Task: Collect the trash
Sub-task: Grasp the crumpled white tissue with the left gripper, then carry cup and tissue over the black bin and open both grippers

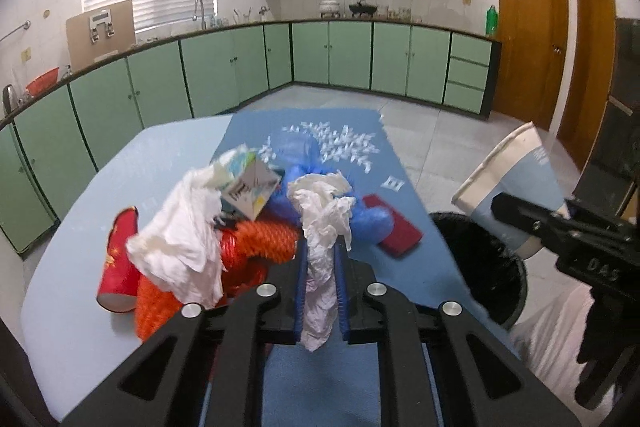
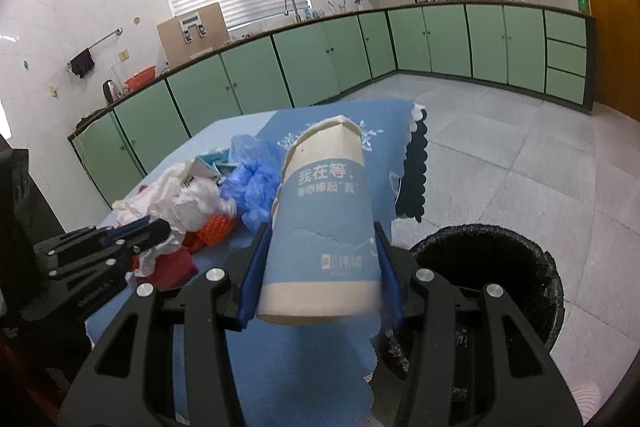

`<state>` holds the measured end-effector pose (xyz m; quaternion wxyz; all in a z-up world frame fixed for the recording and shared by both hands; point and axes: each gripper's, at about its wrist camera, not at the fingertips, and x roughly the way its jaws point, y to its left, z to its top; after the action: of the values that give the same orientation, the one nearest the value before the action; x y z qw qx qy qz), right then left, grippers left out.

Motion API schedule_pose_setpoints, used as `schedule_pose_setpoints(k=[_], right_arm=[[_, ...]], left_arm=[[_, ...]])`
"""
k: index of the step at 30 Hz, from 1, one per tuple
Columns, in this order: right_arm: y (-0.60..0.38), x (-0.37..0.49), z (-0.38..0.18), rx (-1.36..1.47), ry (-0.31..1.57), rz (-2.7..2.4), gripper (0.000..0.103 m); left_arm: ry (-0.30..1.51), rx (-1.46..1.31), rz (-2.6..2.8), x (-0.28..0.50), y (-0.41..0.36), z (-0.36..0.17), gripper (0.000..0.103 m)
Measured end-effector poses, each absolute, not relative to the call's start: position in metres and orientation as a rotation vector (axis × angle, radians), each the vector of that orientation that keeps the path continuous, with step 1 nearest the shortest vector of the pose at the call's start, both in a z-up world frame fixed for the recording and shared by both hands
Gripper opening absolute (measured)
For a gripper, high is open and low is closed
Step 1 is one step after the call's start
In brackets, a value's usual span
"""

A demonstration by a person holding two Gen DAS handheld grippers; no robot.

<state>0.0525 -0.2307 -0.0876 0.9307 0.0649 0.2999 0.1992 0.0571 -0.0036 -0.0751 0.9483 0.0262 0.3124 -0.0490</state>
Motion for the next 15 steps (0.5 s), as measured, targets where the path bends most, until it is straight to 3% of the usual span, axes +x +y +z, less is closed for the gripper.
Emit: schedule_pose_setpoints(k=[15], right_arm=[[-0.307,0.048,-0.077,0.184,0.566,0.237,0.047]], left_arm=[[0.588,0.060,-0.303,0.071,-0.065,-0.055,0.013]])
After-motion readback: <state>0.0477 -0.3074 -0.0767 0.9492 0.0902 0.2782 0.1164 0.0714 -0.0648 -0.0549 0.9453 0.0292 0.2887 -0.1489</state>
